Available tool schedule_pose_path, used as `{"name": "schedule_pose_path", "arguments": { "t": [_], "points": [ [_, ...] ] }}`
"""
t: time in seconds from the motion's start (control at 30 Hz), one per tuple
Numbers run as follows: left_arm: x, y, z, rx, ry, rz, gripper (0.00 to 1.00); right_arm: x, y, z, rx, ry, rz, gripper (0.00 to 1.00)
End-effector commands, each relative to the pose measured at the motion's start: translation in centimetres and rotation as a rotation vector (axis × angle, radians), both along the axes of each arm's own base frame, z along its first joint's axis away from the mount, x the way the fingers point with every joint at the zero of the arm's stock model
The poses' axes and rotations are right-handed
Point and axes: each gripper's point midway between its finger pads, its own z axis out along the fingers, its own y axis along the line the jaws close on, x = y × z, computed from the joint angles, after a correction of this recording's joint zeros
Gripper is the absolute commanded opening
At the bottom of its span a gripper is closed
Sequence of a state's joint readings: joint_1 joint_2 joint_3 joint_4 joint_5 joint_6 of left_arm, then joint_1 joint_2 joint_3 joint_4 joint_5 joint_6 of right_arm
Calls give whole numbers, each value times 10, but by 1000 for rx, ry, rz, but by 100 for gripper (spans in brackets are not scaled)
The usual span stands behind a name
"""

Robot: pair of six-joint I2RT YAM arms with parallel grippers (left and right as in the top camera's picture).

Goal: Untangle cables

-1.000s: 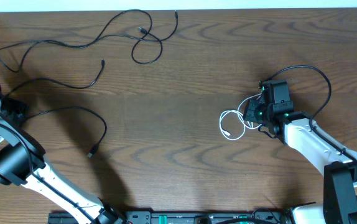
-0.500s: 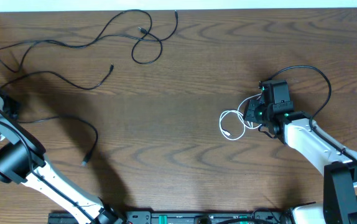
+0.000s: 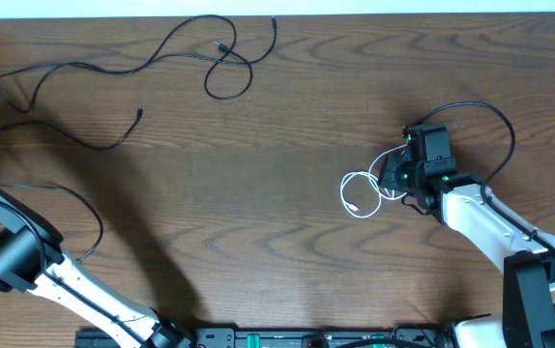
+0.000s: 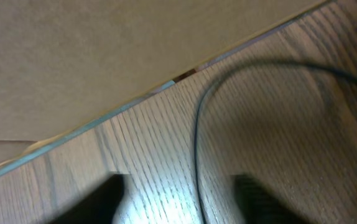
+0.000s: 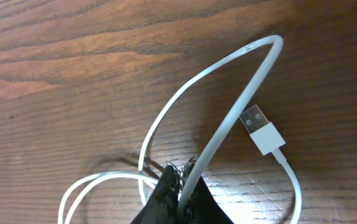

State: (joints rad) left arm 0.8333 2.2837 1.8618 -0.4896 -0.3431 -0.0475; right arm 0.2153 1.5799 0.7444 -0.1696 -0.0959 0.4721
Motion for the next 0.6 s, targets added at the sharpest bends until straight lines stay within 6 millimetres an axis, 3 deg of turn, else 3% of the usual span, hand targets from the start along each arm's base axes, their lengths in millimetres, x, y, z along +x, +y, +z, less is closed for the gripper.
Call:
{"name": "schedule_pose_path", "arguments": {
  "t": [0.0, 0.2, 0.27, 0.47, 0.57],
  "points": [
    [1, 1, -1, 0, 18, -11, 88, -2, -5, -6, -1, 17, -37, 2],
    [-14, -15, -1, -68, 49, 25, 94, -1, -5, -5, -1, 15, -37, 2],
    [-18, -25, 18, -93, -41, 127, 96, -1, -5, -5, -1, 15, -37, 2],
    [28, -71, 77, -286, -400, 18, 96, -2, -5, -6, -2, 16, -37, 5],
    [46, -115, 104, -462, -532, -113, 97, -1, -6, -5, -9, 13, -42, 9]
  ]
}}
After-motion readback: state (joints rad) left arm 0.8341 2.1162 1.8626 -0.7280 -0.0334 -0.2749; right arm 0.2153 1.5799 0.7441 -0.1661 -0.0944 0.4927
